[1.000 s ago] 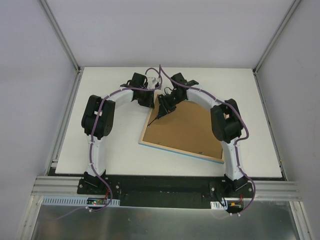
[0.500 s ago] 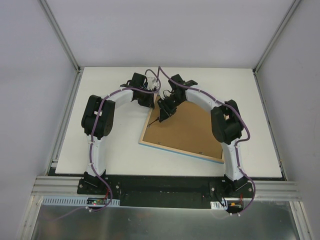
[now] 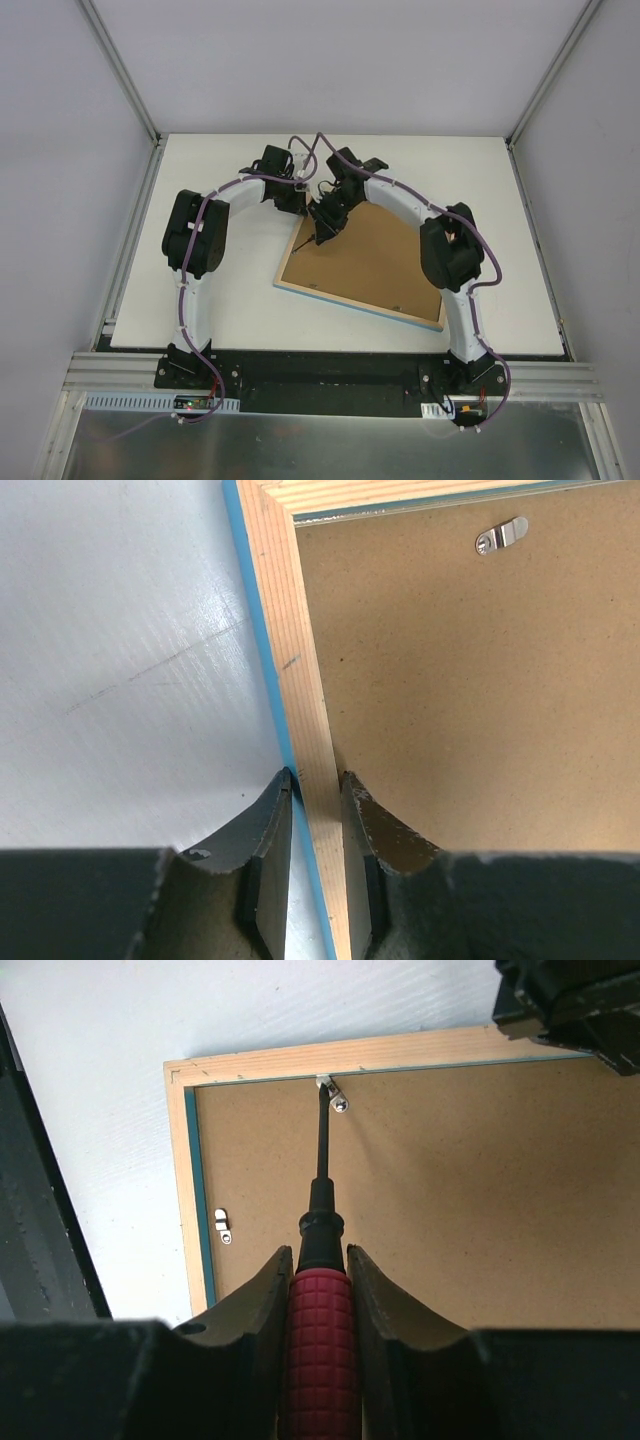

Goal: Take the photo out of the frame
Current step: Release the photo frame item from the photo frame.

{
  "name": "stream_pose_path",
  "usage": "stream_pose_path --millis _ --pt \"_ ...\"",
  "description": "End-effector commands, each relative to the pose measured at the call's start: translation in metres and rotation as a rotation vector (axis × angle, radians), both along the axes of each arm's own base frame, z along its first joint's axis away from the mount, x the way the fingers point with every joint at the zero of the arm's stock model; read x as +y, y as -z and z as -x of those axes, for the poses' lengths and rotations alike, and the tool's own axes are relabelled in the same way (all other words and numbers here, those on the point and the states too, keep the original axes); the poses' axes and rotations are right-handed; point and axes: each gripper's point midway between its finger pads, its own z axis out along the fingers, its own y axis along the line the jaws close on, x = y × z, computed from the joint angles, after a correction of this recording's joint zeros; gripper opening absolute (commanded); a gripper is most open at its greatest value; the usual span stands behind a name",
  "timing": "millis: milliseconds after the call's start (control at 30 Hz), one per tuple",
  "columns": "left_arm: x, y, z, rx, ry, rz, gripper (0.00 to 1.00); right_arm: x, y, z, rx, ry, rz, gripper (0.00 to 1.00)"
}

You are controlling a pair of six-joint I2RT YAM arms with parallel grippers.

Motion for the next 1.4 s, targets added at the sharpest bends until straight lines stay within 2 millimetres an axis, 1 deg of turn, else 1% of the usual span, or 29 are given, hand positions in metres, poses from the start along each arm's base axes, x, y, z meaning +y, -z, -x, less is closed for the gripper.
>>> stream_pose_path --millis 0,133,367,533,767,900,967,1000,1067,1133,1233,1267,1367 --pt "0.017 0.023 0.012 0.066 -0.024 -0.06 0.0 0.027 -0.051 0.014 -0.205 -0.208 -0.088 0.01" --pt "0.017 0.022 0.012 0.068 -0.022 -0.051 0.0 0.028 -0.055 0.009 -0.266 -0.247 -0.072 0.01" --pt "0.017 0.02 0.012 0.069 -0.023 -0.04 0.0 0.03 -0.045 0.003 -0.42 -0.285 -0.014 0.01" --pt "0.017 0.021 0.012 0.074 -0.023 -0.037 0.0 0.026 -0.032 0.01 -0.472 -0.37 0.062 0.01" --pt "0.018 0.021 0.012 0.075 -0.024 -0.035 0.0 0.027 -0.025 0.02 -0.539 -0.444 0.123 0.01" --pt "0.018 0.02 0.012 0.076 -0.024 -0.033 0.0 0.021 -0.023 0.012 -0.577 -0.432 0.177 0.01" --pt "0.018 0.02 0.012 0.076 -0.024 -0.033 0.0 0.02 -0.027 0.007 -0.606 -0.41 0.176 0.01" --pt "0.018 0.02 0.013 0.077 -0.026 -0.032 0.0 0.021 -0.033 0.004 -0.618 -0.391 0.162 0.01" --pt "0.018 0.02 0.012 0.075 -0.026 -0.031 0.0 0.021 -0.04 0.0 -0.627 -0.367 0.159 0.01" --pt "0.018 0.02 0.012 0.075 -0.027 -0.032 0.0 0.02 -0.042 -0.007 -0.649 -0.349 0.179 0.01" --pt "0.018 0.02 0.012 0.077 -0.026 -0.031 0.0 0.018 -0.033 -0.01 -0.638 -0.348 0.202 0.01" --pt "0.018 0.02 0.012 0.078 -0.027 -0.031 0.0 0.019 -0.03 -0.007 -0.62 -0.355 0.2 0.01" --pt "0.019 0.02 0.012 0.077 -0.028 -0.029 0.0 0.02 -0.024 0.009 -0.531 -0.388 0.179 0.01"
